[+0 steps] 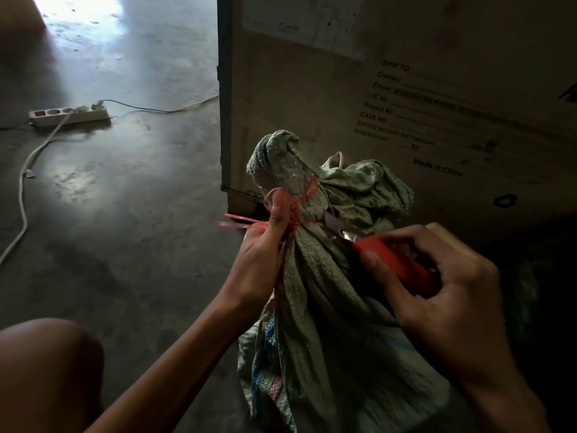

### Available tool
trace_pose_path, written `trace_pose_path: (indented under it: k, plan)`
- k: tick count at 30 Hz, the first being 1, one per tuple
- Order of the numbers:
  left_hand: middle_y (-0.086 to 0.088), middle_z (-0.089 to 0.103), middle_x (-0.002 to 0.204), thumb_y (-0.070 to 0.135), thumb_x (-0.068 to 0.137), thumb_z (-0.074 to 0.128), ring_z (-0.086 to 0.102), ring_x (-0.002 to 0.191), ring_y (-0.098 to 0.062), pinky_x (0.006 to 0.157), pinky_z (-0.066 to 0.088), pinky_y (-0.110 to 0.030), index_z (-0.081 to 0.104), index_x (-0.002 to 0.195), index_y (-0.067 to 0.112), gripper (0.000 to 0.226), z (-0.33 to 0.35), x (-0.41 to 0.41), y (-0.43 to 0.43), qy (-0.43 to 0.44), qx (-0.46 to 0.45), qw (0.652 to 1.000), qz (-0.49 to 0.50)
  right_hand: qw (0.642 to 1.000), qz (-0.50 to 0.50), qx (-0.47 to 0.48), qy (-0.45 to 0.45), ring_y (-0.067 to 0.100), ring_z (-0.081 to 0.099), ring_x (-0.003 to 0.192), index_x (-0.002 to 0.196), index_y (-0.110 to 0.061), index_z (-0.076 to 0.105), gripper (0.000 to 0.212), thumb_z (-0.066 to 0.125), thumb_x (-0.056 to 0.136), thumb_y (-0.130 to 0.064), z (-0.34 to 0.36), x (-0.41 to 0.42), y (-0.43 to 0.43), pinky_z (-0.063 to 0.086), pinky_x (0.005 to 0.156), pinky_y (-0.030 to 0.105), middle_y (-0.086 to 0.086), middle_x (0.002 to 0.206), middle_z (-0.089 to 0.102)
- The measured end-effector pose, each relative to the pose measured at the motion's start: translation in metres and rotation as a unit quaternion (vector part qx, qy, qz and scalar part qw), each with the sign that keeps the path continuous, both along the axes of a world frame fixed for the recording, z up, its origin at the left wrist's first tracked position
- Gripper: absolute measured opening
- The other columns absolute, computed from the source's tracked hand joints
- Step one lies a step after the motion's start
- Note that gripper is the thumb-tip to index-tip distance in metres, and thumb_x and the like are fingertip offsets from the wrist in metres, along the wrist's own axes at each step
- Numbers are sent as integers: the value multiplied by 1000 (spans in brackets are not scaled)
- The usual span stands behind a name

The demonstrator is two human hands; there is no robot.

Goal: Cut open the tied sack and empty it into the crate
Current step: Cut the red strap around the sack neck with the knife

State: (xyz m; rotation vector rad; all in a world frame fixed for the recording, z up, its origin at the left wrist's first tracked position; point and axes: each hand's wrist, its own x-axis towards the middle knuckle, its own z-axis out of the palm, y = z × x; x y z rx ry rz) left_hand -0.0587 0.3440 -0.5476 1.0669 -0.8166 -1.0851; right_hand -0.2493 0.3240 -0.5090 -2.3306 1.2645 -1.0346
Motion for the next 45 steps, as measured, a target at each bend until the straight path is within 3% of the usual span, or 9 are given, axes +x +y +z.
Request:
trace_pose_path:
  k: [6, 10, 14, 18, 24, 27, 35, 41, 45]
  plan:
    - [6, 77, 72, 42, 104, 28, 72, 69, -2, 64, 57, -15, 79, 71, 20, 65, -3, 6, 1, -1, -4, 1000, -18, 999, 25, -20, 39, 7, 65, 92, 105, -30, 71, 41, 67, 81, -63, 3, -8, -2, 58, 64, 35, -13, 100, 64]
    - [4, 79, 101, 59, 96, 38, 73, 100, -13, 93, 57, -32, 80, 88, 35, 49, -5, 11, 0, -24, 2, 999, -42, 998, 32, -33, 42, 8, 65, 91, 104, -32, 70, 37, 68, 81, -61, 1, -6, -3, 57, 63, 34, -12, 100, 63]
    - [3, 75, 78, 46, 92, 51, 71, 76, -10, 77, 52, -20, 76, 78, 18, 40, -2, 15, 1, -78, 4, 994, -81, 1000, 26, -10, 14, 5, 66, 92, 103, -34, 71, 34, 72, 80, -58, -2, -8, -6, 58, 66, 37, -15, 100, 65]
    - [6, 75, 81, 36, 94, 57, 69, 80, -7, 79, 52, -17, 76, 81, 20, 28, -1, 19, 2, -79, -1, 991, -112, 1000, 20, 0, 16, 1, 64, 90, 102, -38, 70, 35, 67, 79, -64, -2, -9, -7, 59, 67, 36, -17, 98, 65]
    - [-11, 64, 89, 43, 79, 59, 58, 87, -23, 88, 43, -37, 74, 76, 17, 30, -1, 23, 4, -61, 2, 991, -122, 999, 32, -17, 19, 3, 64, 94, 105, -33, 70, 37, 70, 80, -60, -2, -8, -7, 59, 67, 31, -15, 102, 64]
    - [-13, 67, 91, 32, 87, 49, 62, 88, -23, 88, 48, -34, 76, 72, 22, 32, -4, 24, 3, -44, 12, 991, -128, 998, 43, -39, 19, 6, 65, 96, 105, -30, 71, 35, 73, 80, -55, -1, -9, -7, 56, 69, 26, -10, 102, 65]
    - [-3, 65, 73, 34, 88, 43, 60, 70, -17, 68, 47, -26, 68, 69, 21, 34, 2, 24, 5, -70, 18, 987, -144, 994, 56, -79, 46, 0, 61, 98, 110, -33, 64, 36, 70, 81, -54, 4, -13, -5, 49, 73, 10, -9, 104, 61]
    - [12, 59, 54, 16, 104, 36, 54, 50, 3, 51, 44, -9, 57, 71, 12, 39, 9, 20, 7, -83, 24, 987, -138, 996, 36, -75, 39, 9, 65, 89, 102, -22, 73, 39, 69, 80, -55, 6, -14, -6, 56, 63, 31, -4, 98, 66]
    - [13, 53, 49, 12, 105, 36, 49, 45, 3, 45, 40, -9, 54, 65, 15, 44, 9, 20, 7, -89, 16, 986, -142, 994, 39, -88, 50, 8, 64, 88, 101, -26, 71, 36, 69, 80, -56, 8, -12, -2, 53, 63, 24, -4, 97, 65]
